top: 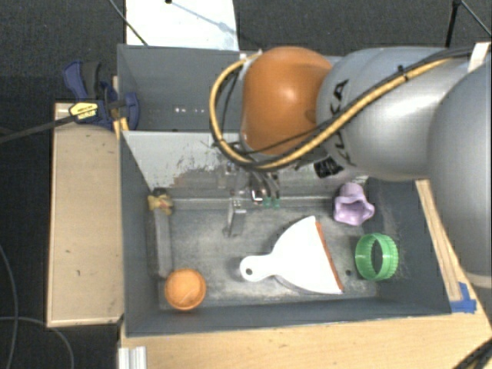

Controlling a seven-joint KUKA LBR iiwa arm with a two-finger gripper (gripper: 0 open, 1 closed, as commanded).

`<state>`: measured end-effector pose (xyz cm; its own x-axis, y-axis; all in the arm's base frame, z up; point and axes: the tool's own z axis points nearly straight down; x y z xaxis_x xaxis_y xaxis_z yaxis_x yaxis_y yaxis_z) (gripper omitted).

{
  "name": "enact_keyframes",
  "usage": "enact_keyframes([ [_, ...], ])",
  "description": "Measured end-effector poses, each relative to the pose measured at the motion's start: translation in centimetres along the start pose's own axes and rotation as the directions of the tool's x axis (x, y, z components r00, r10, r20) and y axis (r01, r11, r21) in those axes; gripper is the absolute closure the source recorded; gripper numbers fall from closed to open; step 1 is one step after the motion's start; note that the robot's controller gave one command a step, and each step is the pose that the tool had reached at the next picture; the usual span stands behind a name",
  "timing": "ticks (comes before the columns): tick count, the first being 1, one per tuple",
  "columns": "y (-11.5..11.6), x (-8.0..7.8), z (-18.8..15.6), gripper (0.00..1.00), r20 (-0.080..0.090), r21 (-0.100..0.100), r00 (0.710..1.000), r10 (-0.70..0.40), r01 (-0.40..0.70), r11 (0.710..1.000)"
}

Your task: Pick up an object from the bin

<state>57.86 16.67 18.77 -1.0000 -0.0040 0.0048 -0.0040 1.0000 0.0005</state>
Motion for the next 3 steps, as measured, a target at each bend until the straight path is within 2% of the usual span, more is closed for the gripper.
enact_keyframes([
  [1, -0.1, -0.2, -0.5, 0.00, 0.008, -0.001, 1.000, 0.004, -0.004, 1.000],
  [2, -3.6, 3.6, -1.8, 0.00, 0.005, 0.000, 0.998, -0.065, 0.065, 0.998],
  [3, -5.7, 5.1, 0.9, 0.00, 0.011, 0.001, 0.984, -0.180, 0.180, 0.984],
])
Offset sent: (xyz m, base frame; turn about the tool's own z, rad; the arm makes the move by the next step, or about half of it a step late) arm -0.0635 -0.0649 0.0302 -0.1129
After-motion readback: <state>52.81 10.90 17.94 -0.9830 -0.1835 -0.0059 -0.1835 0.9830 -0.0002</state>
